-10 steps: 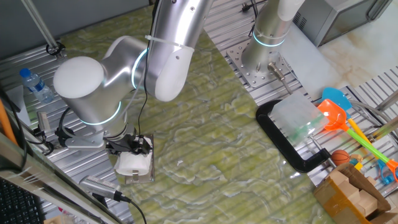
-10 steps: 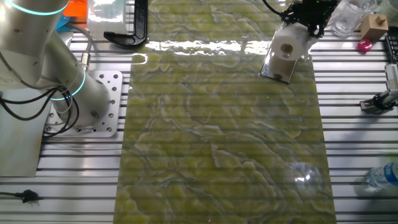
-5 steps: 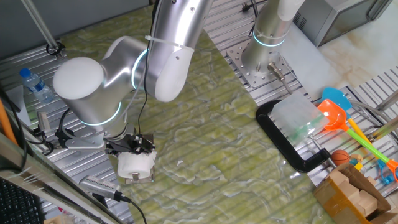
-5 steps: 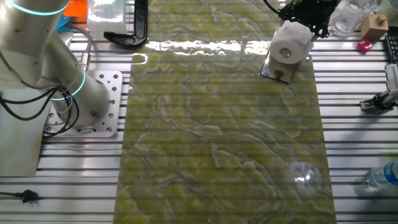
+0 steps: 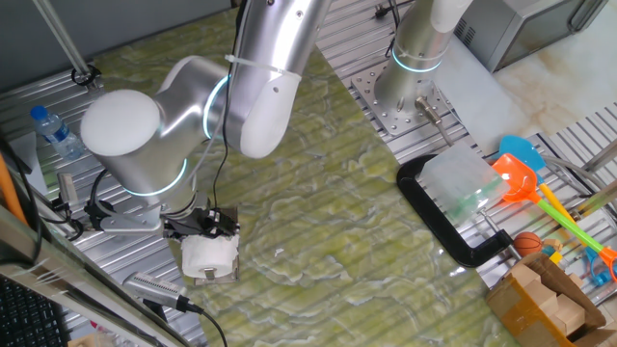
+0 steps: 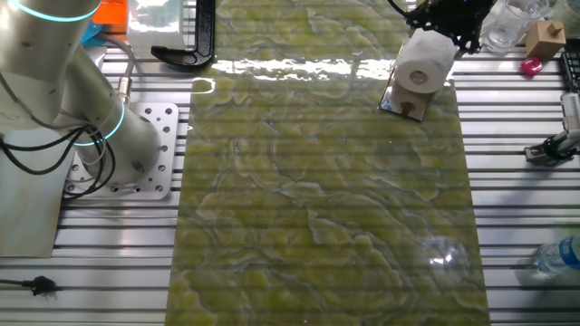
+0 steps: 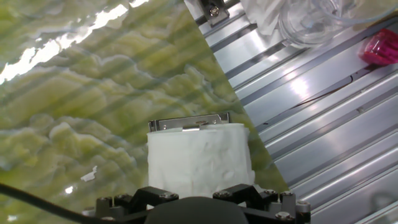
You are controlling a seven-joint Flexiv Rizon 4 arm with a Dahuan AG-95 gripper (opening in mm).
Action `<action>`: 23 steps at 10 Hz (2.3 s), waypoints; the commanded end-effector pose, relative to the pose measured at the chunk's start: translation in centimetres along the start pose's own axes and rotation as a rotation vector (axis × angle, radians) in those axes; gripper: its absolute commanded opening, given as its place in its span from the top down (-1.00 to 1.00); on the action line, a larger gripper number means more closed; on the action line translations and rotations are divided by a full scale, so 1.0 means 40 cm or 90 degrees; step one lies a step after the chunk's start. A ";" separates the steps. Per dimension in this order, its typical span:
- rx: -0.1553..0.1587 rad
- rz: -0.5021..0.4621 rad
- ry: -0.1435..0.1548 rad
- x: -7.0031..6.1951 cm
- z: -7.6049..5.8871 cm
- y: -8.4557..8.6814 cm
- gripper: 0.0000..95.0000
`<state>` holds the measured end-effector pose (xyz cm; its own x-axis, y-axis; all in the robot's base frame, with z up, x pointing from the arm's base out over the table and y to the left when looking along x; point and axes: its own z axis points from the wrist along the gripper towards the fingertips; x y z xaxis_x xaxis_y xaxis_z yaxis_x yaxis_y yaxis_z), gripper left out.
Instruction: Put the toilet paper on its holder
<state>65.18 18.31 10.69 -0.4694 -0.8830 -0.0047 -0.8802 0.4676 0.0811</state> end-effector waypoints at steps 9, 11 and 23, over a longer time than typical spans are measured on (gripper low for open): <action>0.000 0.003 0.012 0.085 -0.022 -0.009 -0.60; 0.001 0.015 0.012 0.109 -0.019 0.001 -0.60; 0.010 0.365 0.024 0.382 -0.015 0.100 1.00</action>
<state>56.24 8.15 11.50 -0.7952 -0.6031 0.0635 -0.6004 0.7977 0.0571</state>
